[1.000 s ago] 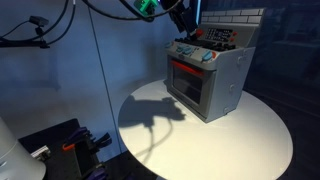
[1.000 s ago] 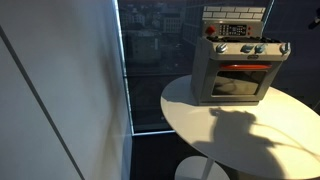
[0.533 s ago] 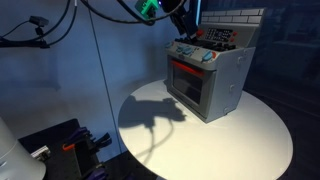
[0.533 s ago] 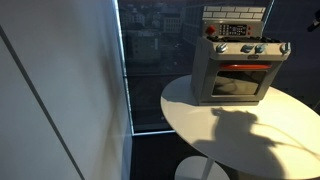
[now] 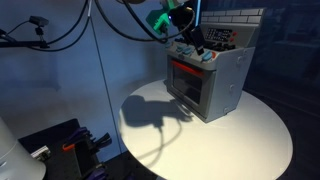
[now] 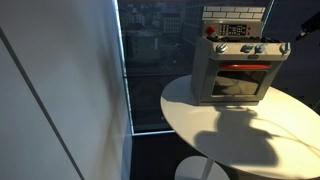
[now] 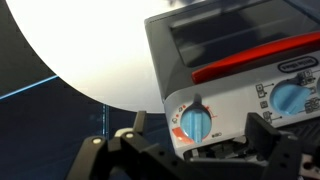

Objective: Turn the knob on the right in a clockwise direction

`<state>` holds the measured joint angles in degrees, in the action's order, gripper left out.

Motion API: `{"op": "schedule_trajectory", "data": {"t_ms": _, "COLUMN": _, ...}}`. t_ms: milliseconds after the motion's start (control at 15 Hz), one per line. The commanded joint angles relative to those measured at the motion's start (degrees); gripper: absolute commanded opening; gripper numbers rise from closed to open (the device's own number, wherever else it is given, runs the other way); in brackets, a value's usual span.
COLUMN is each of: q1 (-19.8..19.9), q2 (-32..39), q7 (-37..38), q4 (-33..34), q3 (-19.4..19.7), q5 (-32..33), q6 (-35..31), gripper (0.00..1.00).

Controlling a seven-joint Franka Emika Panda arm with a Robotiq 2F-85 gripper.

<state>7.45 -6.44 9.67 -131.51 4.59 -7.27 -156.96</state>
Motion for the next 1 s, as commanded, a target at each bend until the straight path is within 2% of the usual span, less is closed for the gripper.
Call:
{"op": "schedule_trajectory", "data": {"t_ms": 0, "q1": -0.9, "q2": 3.95, "q7": -0.04, "q4": 3.78, "q3": 0.38, "q5": -1.27, "q6": -1.39, "gripper": 1.0}}
{"op": "schedule_trajectory", "data": {"t_ms": 933, "q1": -1.85, "q2": 12.16, "q7": -0.3, "q4": 12.47, "q3": -0.12, "q5": -3.49, "q6": -1.48, "gripper": 1.0}}
